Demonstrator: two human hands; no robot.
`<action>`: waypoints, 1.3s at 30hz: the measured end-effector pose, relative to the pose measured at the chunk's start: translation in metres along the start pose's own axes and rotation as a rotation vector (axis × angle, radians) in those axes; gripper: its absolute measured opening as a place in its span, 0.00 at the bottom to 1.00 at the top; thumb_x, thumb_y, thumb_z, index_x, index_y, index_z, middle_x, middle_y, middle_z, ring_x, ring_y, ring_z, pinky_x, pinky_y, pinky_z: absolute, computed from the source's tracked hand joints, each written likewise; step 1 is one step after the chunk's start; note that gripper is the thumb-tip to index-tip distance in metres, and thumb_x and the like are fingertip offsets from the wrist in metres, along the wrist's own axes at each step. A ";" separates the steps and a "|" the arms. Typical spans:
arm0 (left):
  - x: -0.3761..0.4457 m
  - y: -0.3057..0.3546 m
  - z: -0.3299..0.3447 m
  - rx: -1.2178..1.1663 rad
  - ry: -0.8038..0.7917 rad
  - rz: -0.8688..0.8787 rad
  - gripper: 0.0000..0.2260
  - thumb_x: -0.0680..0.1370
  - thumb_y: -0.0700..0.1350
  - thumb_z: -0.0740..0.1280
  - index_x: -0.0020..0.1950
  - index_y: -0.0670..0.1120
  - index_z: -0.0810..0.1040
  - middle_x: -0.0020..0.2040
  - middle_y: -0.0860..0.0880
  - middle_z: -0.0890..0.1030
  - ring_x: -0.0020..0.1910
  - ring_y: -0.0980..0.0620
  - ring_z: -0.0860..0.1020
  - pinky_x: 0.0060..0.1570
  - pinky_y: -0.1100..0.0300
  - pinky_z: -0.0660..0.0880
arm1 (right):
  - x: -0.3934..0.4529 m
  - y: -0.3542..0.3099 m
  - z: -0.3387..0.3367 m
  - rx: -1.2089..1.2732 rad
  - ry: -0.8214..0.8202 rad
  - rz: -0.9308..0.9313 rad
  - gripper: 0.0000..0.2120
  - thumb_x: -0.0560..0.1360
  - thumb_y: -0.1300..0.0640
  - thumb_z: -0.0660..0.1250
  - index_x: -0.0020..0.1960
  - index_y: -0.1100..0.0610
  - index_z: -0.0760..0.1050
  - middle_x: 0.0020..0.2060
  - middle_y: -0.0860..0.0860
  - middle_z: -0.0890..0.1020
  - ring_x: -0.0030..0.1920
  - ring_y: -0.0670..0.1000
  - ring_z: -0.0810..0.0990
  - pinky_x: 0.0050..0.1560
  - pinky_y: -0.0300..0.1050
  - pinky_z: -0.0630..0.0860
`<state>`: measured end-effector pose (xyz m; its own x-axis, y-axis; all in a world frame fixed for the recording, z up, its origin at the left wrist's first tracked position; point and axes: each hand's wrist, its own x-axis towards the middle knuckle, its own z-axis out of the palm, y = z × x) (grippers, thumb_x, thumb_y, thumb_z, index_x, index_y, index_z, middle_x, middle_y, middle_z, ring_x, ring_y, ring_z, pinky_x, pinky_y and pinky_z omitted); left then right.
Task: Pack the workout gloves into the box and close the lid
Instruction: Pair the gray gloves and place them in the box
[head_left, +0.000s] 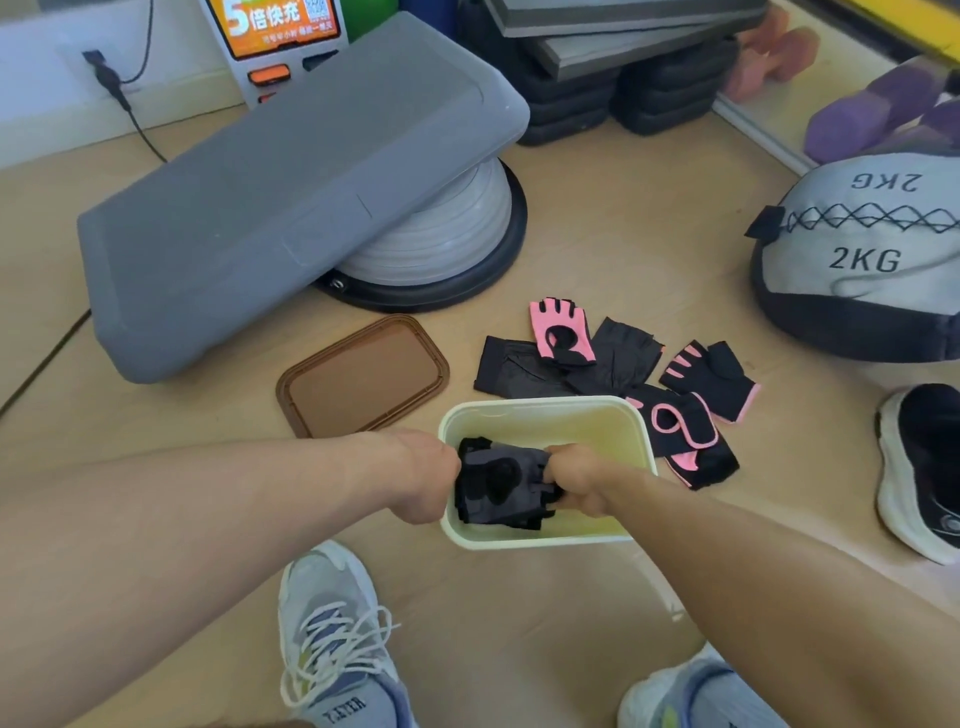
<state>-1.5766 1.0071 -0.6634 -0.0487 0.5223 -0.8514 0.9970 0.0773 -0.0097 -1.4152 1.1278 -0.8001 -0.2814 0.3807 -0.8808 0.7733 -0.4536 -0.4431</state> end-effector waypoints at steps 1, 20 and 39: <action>0.000 0.000 0.000 -0.001 0.000 -0.004 0.21 0.80 0.42 0.60 0.75 0.48 0.70 0.66 0.45 0.77 0.63 0.43 0.78 0.60 0.51 0.77 | 0.002 0.001 0.002 -0.027 0.023 -0.011 0.17 0.81 0.69 0.53 0.63 0.64 0.76 0.57 0.61 0.82 0.54 0.60 0.83 0.57 0.55 0.82; 0.011 0.011 -0.025 0.021 0.377 -0.023 0.18 0.80 0.49 0.59 0.70 0.52 0.72 0.63 0.49 0.77 0.60 0.46 0.77 0.54 0.50 0.77 | -0.043 -0.053 -0.072 -0.232 0.826 -0.859 0.05 0.80 0.54 0.63 0.54 0.49 0.75 0.38 0.42 0.81 0.35 0.46 0.79 0.36 0.44 0.77; 0.032 -0.002 -0.030 -0.203 0.459 0.011 0.35 0.80 0.52 0.64 0.83 0.51 0.51 0.83 0.47 0.49 0.82 0.49 0.51 0.78 0.54 0.55 | 0.055 0.069 -0.154 -0.453 0.730 0.094 0.29 0.75 0.44 0.71 0.69 0.59 0.70 0.65 0.58 0.72 0.66 0.61 0.70 0.64 0.56 0.72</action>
<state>-1.5816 1.0492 -0.6747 -0.1050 0.8403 -0.5319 0.9679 0.2091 0.1393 -1.2902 1.2415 -0.8535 0.1106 0.8507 -0.5138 0.9707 -0.2035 -0.1278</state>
